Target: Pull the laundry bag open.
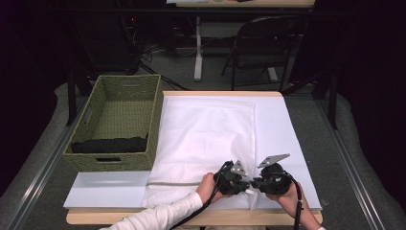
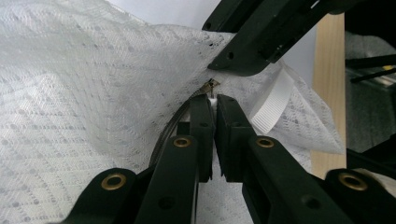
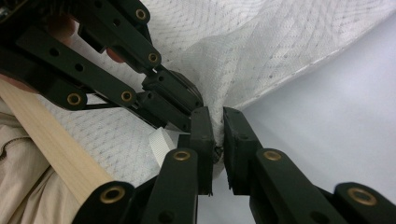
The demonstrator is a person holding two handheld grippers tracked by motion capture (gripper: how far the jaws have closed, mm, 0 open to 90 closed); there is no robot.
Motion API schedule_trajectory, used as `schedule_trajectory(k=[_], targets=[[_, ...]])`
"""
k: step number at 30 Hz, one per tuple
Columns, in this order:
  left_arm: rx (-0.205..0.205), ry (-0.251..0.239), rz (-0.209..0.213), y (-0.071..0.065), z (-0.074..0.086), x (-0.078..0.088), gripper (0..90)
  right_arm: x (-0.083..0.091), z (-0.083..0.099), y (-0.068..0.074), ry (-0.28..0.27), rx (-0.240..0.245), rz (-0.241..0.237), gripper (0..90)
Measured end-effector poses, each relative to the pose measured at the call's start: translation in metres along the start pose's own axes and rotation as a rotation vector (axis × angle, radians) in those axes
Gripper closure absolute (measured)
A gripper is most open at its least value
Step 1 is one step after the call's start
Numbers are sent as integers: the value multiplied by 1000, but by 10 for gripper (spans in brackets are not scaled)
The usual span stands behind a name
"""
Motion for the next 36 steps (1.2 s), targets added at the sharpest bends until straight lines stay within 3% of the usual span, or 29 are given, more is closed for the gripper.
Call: schedule_trajectory(k=[3,14,22,28,34,36], targets=[[28,-6,19,1,1,0,865,1,-1,2,0,1,7,842],[53,-9,12,0,1,3,866,2,-1,2,-5,10,24,845],[63,17,-4,1,1,5,867,1,-1,4,4,2,37,849],[100,16,-3,5,4,6,867,2,0,2,3,0,49,849],[105,29,4,4,4,8,866,2,-1,2,2,5,46,848],[89,48,0,4,5,10,866,1,-1,3,8,0,44,848]])
Point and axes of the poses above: each handheld gripper's, and its own axes: x roughly backward along the jaws, z roughly out of its underside, y roughly to its left, the point moved 3 cm from there along -x, roughly forward along the jaws, and after that the axes turned 6 degrees about y, right-handed, at the moved point
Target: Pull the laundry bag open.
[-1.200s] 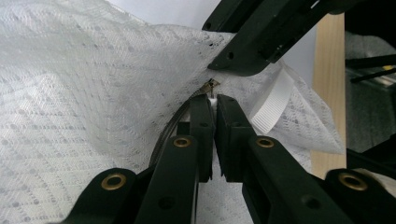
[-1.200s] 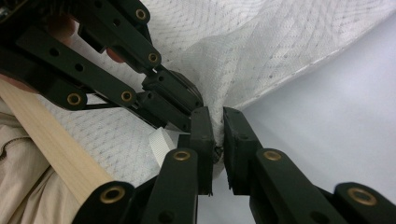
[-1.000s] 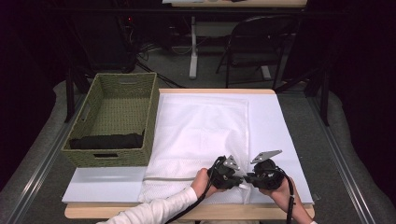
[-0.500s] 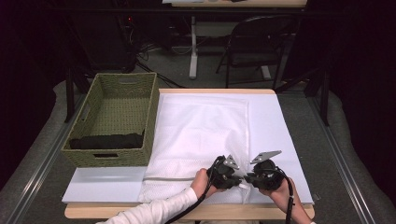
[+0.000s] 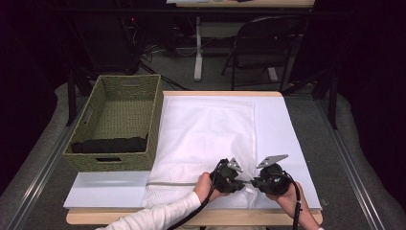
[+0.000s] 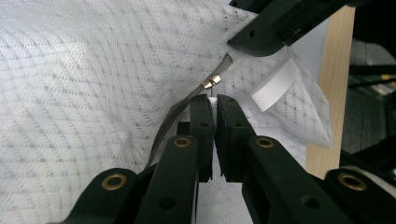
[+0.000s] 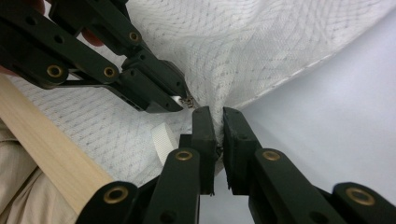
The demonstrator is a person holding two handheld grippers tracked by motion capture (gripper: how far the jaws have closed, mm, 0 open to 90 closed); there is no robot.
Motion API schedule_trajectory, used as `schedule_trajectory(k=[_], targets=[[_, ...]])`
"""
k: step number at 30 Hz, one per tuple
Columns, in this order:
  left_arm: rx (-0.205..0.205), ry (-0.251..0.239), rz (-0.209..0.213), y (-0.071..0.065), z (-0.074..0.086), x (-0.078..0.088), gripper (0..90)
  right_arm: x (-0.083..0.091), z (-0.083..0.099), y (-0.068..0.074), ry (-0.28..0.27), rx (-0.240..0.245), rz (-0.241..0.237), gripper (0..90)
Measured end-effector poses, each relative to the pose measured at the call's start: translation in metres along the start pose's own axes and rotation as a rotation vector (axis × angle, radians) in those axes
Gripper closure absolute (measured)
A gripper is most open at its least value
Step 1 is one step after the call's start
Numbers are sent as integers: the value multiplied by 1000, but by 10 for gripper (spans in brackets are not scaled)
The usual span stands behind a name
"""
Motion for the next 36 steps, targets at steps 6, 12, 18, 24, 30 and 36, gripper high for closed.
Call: schedule_trajectory(k=[6,12,18,24,30,36], targets=[[8,-21,6,-1,2,0,866,0,0,1,1,33,13,848],[14,-9,0,-1,6,4,866,1,2,3,16,31,30,848],[13,-13,0,-1,8,7,866,1,2,2,16,37,33,848],[27,-29,0,2,10,10,866,1,3,2,21,32,54,848],[31,-28,-1,1,13,11,867,-1,2,2,31,21,56,848],[26,-31,-15,1,18,9,867,1,4,1,32,27,79,849]])
Point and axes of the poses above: each handheld gripper's, and its own axes: x roughly backward along the jaws, z roughly out of its underside, y roughly to its left, the point moved 3 cm from there along -x, roughly forward along the jaws, and after that the axes turned 6 degrees about y, right-handed, at the moved point
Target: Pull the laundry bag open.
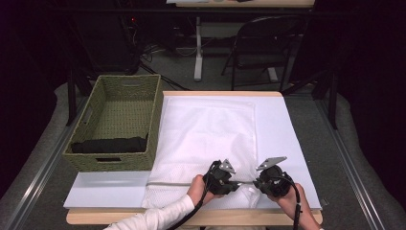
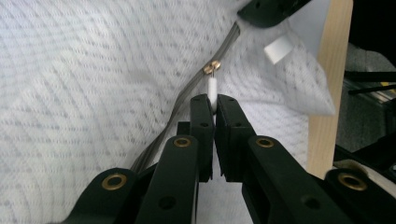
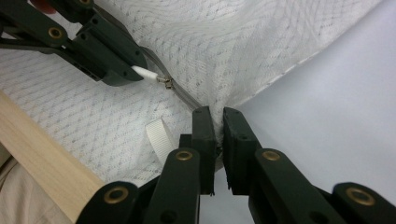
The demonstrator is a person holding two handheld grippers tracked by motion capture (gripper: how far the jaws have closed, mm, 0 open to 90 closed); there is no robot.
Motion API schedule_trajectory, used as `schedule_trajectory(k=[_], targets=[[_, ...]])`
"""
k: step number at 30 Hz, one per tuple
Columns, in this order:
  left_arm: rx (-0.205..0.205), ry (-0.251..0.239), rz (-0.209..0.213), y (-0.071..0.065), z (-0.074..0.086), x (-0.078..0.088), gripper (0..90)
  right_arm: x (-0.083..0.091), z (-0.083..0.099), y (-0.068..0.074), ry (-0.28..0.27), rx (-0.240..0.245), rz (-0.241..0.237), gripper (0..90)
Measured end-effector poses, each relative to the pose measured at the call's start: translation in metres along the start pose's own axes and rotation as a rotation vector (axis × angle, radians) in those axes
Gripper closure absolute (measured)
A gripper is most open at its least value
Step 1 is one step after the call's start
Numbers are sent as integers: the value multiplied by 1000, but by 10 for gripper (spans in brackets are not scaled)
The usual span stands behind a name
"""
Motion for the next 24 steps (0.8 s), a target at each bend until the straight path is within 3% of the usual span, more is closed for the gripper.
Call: schedule_trajectory(k=[4,6,10,15,17,24], targets=[[31,2,-18,7,4,0,900,0,4,-4,15,3,34,850],[40,6,0,10,5,0,900,3,6,-8,-9,-29,5,849],[20,8,2,7,1,-3,884,4,5,-6,-17,-9,3,849],[-13,22,18,3,-4,-5,709,5,2,-4,-27,13,2,849],[-39,28,-8,2,-8,-6,665,5,2,-4,-34,8,-2,848],[-48,37,-8,1,-17,-9,664,9,0,0,-52,13,-4,848]])
Point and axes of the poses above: each handheld gripper's, and its own axes: x roughly backward along the jaws, z roughly out of its underside, y roughly to its left, the point moved 3 cm from there along -x, roughly forward along the jaws, and after that the axes turned 6 degrees about y, right-handed, at the moved point
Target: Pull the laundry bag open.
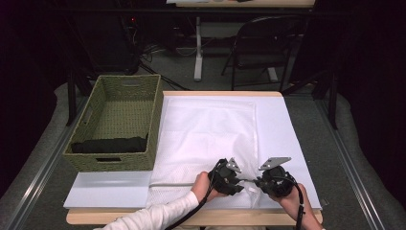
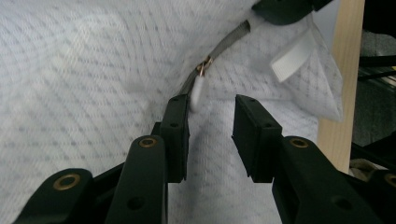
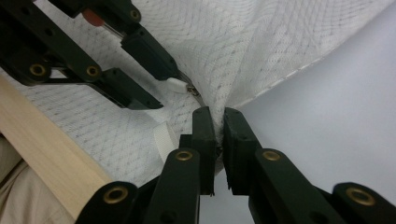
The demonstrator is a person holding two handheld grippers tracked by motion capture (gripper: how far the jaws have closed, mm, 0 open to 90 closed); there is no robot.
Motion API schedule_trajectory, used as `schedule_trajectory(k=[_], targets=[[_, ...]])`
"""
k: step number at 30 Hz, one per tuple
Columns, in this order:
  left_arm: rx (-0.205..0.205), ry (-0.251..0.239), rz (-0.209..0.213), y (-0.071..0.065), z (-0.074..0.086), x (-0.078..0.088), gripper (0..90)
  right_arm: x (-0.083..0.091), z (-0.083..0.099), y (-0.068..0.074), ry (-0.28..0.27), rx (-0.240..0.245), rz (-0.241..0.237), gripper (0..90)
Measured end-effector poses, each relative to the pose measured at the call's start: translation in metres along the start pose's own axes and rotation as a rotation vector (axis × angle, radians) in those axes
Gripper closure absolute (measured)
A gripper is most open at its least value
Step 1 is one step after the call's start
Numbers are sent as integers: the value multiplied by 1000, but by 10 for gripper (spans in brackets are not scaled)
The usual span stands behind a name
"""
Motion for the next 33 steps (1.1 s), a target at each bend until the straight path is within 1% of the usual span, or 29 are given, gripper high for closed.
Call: schedule_trajectory(k=[1,3,4,6,8,9,11,13,15,16,18,19,20,21,22,23,24,25,26,27,28,29,30,32,33], targets=[[-3,5,-5,0,-2,-1,662,1,0,0,-3,3,-2,847],[3,3,0,0,-4,-2,659,2,-1,1,-11,7,-5,847],[1,12,0,0,-5,-2,659,2,-1,2,-15,1,-11,847],[-3,14,-4,1,-7,-4,660,3,-1,2,-18,0,-10,847],[-6,19,-6,1,-8,-6,691,4,-1,3,-21,-3,-12,847],[-6,13,-7,0,-8,-7,716,4,-1,3,-22,2,-10,847],[-18,5,-38,-1,-8,-9,788,4,-2,4,-24,4,-15,845],[-24,-11,-54,-2,-9,-10,832,4,-2,4,-26,1,-19,844],[-22,-18,-50,-2,-9,-10,851,5,-1,4,-26,0,-20,844],[-21,-31,-51,-2,-9,-10,856,5,-1,4,-28,-5,-21,844],[-15,-34,-47,-1,-9,-9,860,5,-1,3,-29,-4,-18,844],[-13,-50,-45,-1,-8,-9,860,6,0,3,-28,-4,-17,844],[-6,-44,-54,-1,-8,-7,862,6,0,3,-27,-6,-14,844],[-5,-63,-50,-1,-7,-7,864,6,0,2,-29,-10,-15,844],[-5,-64,-57,-2,-7,-7,866,5,0,2,-25,-13,-10,844],[-19,-65,-67,-3,-6,-6,868,5,0,1,-16,-20,1,845],[-40,-56,-71,-3,-5,-5,870,4,1,-1,-12,-30,2,846],[-42,-58,-68,-4,-4,-5,870,3,2,-3,1,-54,-2,847],[-40,-59,-63,-4,-3,-4,871,3,3,-5,7,-74,4,848],[-42,-65,-64,-4,-2,-4,872,2,3,-6,13,-84,1,849],[-41,-46,-78,-4,-2,-3,872,1,4,-7,16,-97,-7,850],[-29,-50,-70,-2,0,-2,872,1,3,-7,24,-94,7,850],[-26,-42,-68,0,1,-2,872,0,3,-7,24,-94,13,851],[-3,-45,-63,3,4,1,872,0,3,-7,26,-96,16,850],[-6,-40,-63,4,6,2,872,0,3,-7,26,-96,14,850]])
Point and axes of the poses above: each handheld gripper's, and its own axes: x roughly backward along the jaws, z roughly out of its underside, y roughly to its left, the point moved 3 cm from there along -x, roughly forward along the jaws, and after that the axes turned 6 degrees about y, right-handed, at the moved point
